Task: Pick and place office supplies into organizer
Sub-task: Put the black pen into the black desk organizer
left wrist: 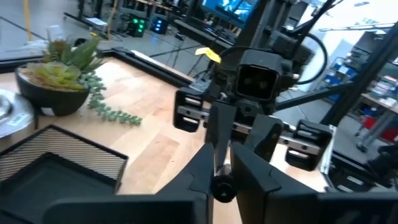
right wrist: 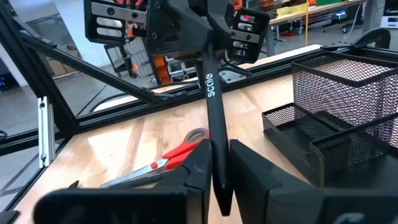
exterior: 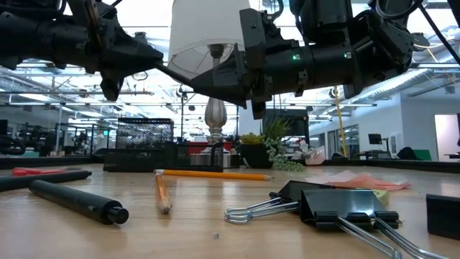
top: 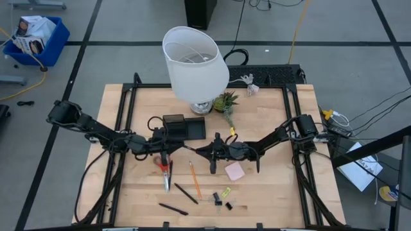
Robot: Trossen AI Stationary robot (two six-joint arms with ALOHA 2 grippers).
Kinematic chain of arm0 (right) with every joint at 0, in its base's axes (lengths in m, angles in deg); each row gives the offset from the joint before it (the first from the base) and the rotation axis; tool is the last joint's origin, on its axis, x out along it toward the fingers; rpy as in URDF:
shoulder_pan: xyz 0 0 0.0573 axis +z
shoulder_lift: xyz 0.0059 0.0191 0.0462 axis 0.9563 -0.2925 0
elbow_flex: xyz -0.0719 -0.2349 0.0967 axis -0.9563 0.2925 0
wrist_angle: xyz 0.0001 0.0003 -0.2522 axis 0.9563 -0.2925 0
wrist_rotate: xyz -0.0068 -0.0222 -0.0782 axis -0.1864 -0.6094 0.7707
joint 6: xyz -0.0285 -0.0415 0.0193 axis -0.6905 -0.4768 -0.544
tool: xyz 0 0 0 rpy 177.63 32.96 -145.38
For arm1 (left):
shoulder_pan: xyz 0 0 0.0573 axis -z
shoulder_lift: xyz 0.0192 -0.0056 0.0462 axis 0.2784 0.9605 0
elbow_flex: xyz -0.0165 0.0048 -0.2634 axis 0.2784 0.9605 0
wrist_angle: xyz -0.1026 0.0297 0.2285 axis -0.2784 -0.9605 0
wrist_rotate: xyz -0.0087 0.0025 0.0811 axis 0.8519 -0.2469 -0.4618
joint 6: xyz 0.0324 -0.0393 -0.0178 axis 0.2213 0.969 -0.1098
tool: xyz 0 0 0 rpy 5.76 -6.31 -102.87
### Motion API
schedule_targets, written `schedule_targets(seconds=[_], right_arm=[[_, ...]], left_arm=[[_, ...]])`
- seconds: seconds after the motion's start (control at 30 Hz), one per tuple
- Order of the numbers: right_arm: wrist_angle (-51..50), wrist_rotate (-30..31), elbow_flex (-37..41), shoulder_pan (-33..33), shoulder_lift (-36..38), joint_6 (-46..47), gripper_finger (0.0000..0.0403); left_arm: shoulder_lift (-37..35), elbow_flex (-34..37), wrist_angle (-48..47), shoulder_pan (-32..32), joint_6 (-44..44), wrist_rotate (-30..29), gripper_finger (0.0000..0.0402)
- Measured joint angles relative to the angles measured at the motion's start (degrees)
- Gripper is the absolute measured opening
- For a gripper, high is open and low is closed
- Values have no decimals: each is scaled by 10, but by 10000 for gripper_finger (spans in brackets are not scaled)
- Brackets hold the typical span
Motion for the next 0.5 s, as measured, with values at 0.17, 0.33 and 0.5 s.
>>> schedule_targets(seconds=[0.17, 0.33, 0.5], right_arm=[[6, 20, 0, 1, 0, 1, 56], [2, 29, 0, 0, 0, -16, 58], [0, 30, 0, 0, 0, -28, 58]], left_arm=[[-4, 0, 22, -1, -27, 28, 36], [-4, 0, 14, -1, -33, 16, 55], [-4, 0, 11, 0, -32, 16, 35]])
